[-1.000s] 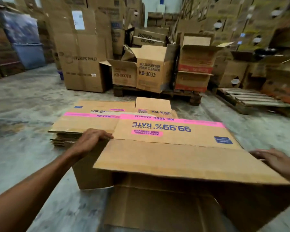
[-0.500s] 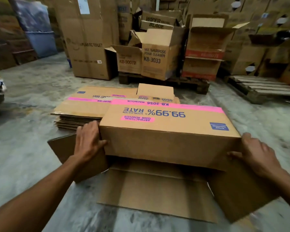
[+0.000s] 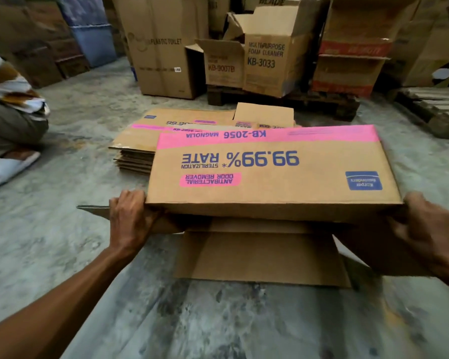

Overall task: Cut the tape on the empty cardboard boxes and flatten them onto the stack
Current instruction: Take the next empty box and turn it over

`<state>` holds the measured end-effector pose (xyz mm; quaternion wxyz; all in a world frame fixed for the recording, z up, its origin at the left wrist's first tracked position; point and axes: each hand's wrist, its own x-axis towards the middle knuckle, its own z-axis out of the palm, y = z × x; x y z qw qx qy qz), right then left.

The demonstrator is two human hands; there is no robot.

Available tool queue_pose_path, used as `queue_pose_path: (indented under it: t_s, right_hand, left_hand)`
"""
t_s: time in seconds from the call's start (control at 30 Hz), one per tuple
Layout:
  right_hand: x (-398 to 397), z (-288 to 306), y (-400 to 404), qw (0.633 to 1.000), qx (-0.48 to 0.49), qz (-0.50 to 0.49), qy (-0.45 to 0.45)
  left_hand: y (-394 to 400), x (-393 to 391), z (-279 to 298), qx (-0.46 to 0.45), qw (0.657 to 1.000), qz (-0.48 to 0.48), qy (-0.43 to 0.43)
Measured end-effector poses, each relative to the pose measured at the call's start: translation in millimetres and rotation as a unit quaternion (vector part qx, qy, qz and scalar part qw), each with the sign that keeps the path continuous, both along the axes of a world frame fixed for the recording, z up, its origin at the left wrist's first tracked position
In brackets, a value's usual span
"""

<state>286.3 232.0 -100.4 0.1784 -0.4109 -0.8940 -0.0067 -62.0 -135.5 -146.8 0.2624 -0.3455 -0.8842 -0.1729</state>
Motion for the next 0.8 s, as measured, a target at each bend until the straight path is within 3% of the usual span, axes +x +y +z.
queue_pose_path:
  t_s: [0.2, 0.4, 0.57, 0.63, 0.7, 0.8]
  right_hand:
    - [-1.4, 20.3, -31.0, 0.996, -0.089, 0.030, -0.001]
    - [15.9, -44.4, -85.9, 0.997, -0.056, -0.003, 0.057]
    - [16.4, -117.5, -112.5, 0.989, -0.117, 0.018, -0.093]
    - [22.8, -134.1, -115.0, 0.977, -0.167, 0.028, -0.126]
    - [30.1, -136.3, -111.2, 0.961, -0.252, 0.058, -0.096]
    - [32.6, -104.5, -106.8, 0.897, -0.441, 0.008, 0.019]
  left_hand:
    - [-21.3, 18.3, 0.4, -0.016, 0.999, 0.031, -0.016]
    - [-57.7, 5.6, -38.4, -0.016, 0.990, 0.036, -0.139]
    - [-93.2, -9.6, -69.7, -0.081, 0.955, -0.031, -0.282]
    - [-96.1, -12.3, -66.4, -0.022, 0.911, -0.090, -0.401]
    - [-91.0, -8.7, -55.1, 0.096, 0.817, -0.105, -0.559]
    - [-80.7, -12.3, -48.1, 0.275, 0.709, -0.074, -0.646]
